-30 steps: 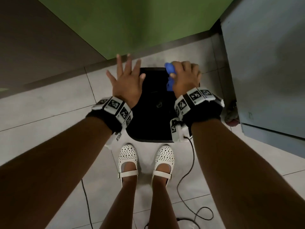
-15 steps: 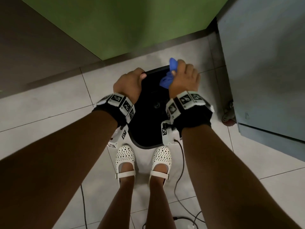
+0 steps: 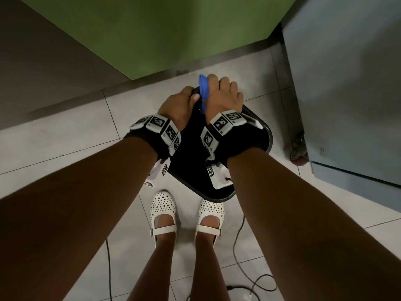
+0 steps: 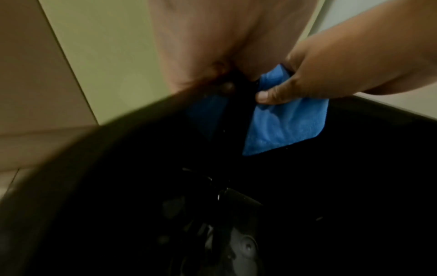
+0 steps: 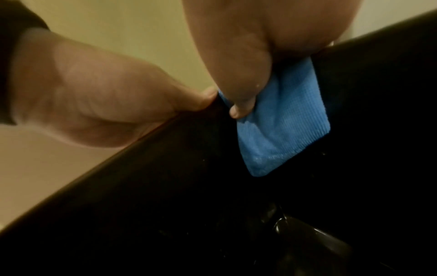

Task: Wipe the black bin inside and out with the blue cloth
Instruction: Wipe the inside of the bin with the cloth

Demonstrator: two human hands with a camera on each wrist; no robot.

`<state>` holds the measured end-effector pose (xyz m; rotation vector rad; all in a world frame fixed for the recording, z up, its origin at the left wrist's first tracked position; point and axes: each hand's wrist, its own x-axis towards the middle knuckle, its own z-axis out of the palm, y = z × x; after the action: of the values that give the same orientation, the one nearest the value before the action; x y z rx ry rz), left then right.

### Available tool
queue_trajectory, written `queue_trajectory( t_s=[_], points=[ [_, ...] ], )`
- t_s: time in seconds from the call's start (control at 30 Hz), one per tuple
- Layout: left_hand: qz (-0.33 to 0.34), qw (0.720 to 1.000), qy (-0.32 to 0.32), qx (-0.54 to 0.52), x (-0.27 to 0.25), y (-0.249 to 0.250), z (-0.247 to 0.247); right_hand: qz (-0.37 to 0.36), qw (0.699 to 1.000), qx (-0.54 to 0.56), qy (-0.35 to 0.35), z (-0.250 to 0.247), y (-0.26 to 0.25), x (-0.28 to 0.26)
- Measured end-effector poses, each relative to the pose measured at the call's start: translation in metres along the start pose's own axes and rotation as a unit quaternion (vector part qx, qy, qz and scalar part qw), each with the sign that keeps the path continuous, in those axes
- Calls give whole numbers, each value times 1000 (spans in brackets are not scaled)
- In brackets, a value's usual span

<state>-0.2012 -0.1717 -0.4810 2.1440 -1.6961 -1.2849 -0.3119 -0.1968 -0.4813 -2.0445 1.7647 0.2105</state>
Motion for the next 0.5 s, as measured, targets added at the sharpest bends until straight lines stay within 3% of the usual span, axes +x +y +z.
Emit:
queue_trajectory(
  t_s=[0.17,0.5],
  points=[
    [-35,998,50,-34,-9,-1,15,24,1000,12,4,1,4,-11],
    [-39,996,53,-59,-13,-1,16,226,974,30,3,-1,68,-70]
  ],
)
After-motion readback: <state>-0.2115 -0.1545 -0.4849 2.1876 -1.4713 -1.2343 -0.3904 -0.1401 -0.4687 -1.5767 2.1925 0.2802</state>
